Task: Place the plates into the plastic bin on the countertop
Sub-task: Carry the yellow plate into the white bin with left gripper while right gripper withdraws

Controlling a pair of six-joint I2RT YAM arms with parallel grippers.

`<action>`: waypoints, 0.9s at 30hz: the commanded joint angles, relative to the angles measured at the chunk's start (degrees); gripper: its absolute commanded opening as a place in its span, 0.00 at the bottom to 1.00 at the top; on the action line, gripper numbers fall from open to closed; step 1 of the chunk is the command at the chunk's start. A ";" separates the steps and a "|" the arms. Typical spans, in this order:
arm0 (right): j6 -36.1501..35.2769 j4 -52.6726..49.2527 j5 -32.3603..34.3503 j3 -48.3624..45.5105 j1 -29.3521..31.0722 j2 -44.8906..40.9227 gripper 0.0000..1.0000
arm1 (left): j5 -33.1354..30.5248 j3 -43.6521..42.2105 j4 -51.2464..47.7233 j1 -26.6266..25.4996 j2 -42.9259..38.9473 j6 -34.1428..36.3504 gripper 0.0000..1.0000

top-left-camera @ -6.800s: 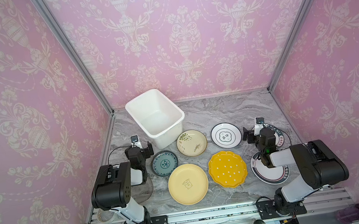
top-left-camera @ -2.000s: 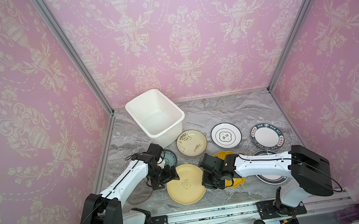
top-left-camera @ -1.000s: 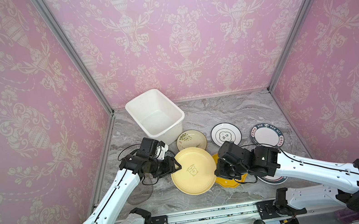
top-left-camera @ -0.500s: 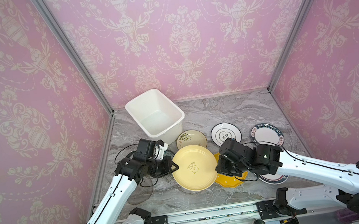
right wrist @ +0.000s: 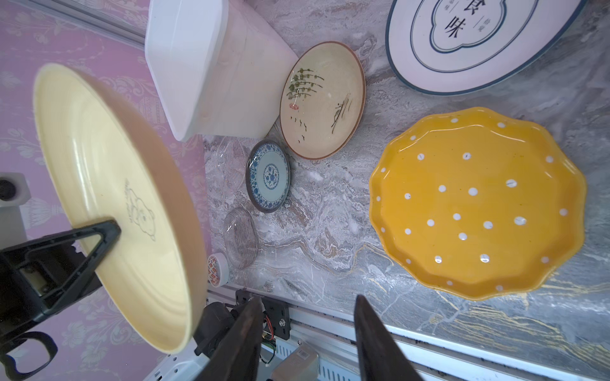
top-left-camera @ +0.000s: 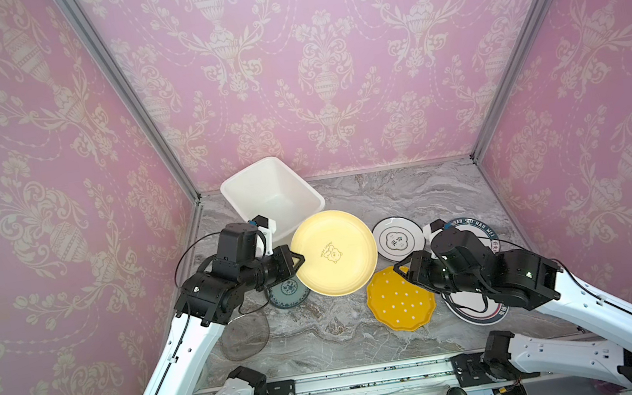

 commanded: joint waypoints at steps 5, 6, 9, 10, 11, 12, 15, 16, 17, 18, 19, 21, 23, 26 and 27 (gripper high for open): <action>-2.18 -4.11 3.08 -1.84 -0.24 -2.01 0.47 | -31.15 16.92 -1.99 0.47 9.61 0.28 0.00; -2.62 -3.96 2.53 -2.42 -0.24 -1.70 0.47 | -34.16 18.74 -1.90 0.88 11.18 0.70 0.00; -4.50 -4.01 0.44 -2.46 -0.20 0.32 0.47 | -38.57 20.89 1.16 2.56 14.92 3.45 0.00; -5.09 -4.29 -0.31 -1.95 -0.22 1.20 0.47 | -40.25 21.34 2.04 3.11 16.15 4.77 0.00; -5.64 -4.53 -0.90 -1.53 -0.24 1.89 0.47 | -41.79 21.88 2.48 3.73 17.16 5.75 0.00; -6.31 -4.67 -1.47 -1.04 -0.24 2.49 0.47 | -42.45 22.12 3.35 4.72 18.52 7.42 0.00; -7.23 -4.59 -2.58 -0.33 -0.32 3.22 0.47 | -42.27 22.57 4.91 8.02 22.31 9.31 0.00; -7.44 -4.41 -2.80 -0.27 -0.33 3.16 0.47 | -42.32 22.97 4.74 9.13 23.86 8.83 0.00; -7.62 -4.33 -2.85 -0.38 -0.28 3.20 0.47 | -41.52 23.29 4.96 10.04 25.06 8.48 0.00; -7.52 -4.25 -2.93 -0.44 -0.29 3.13 0.47 | -40.53 23.74 5.28 11.06 26.58 8.38 0.00; -7.51 -4.23 -2.97 -0.70 -0.32 3.00 0.47 | -40.28 24.61 4.82 11.85 28.21 7.61 0.00; -7.20 -3.99 -3.03 -1.18 -0.36 2.79 0.47 | -38.74 26.40 4.12 13.39 30.93 6.23 0.00; -6.83 -3.39 -3.20 -1.73 -0.41 2.61 0.47 | -37.26 28.23 3.46 14.11 33.90 5.62 0.00; -6.33 -3.19 -3.29 -2.29 -0.41 2.37 0.47 | -35.56 32.94 0.21 14.37 38.47 4.39 0.00; -6.37 -3.18 -3.30 -2.31 -0.39 2.39 0.47 | -34.46 34.64 -1.04 14.39 39.97 3.80 0.00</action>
